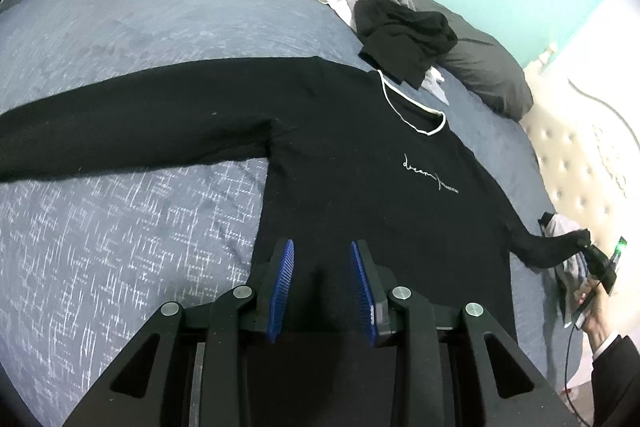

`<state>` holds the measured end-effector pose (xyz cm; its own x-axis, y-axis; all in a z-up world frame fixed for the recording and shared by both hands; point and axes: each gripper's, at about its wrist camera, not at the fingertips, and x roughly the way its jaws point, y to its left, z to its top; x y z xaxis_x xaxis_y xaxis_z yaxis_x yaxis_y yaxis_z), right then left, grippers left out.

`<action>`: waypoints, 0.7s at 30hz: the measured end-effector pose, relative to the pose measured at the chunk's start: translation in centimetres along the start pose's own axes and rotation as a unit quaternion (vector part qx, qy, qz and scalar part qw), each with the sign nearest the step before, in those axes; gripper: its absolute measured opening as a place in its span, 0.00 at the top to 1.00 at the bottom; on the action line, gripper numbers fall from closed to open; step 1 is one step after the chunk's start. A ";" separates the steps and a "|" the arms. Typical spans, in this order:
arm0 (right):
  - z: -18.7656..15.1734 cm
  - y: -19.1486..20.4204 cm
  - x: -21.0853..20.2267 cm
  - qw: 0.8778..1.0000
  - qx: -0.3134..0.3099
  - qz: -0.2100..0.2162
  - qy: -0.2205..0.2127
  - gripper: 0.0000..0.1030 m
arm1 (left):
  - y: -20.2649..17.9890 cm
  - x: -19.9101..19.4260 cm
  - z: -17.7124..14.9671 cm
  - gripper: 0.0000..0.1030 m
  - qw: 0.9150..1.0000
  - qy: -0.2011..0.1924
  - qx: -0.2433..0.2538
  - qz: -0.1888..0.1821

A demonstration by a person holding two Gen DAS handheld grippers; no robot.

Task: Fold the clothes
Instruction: 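Lift the sleeve with the right tool and carry it across the body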

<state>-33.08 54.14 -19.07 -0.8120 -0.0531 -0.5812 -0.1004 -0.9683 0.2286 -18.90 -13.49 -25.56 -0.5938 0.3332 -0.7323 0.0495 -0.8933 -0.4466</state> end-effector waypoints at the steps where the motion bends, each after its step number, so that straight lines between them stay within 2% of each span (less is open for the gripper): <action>1: 0.4 0.7 -0.3 1.000 -0.003 0.008 -0.003 0.94 | 0.1 -0.1 -0.1 0.68 1.000 -0.001 -0.001 -0.001; 11: 3.4 8.9 -4.2 0.994 -0.046 0.093 -0.024 0.94 | 0.8 -2.1 -1.3 0.67 1.000 -0.007 -0.011 -0.016; 21: 4.5 17.5 -7.8 0.982 -0.093 0.158 -0.035 0.94 | 1.9 -5.1 -2.1 0.66 0.999 -0.017 -0.021 -0.024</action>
<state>-31.05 38.74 -7.04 -0.8235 -0.3482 -0.4479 0.2655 -0.9343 0.2381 -14.02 -16.29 -23.76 -0.6228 0.3653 -0.6918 0.0533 -0.8624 -0.5034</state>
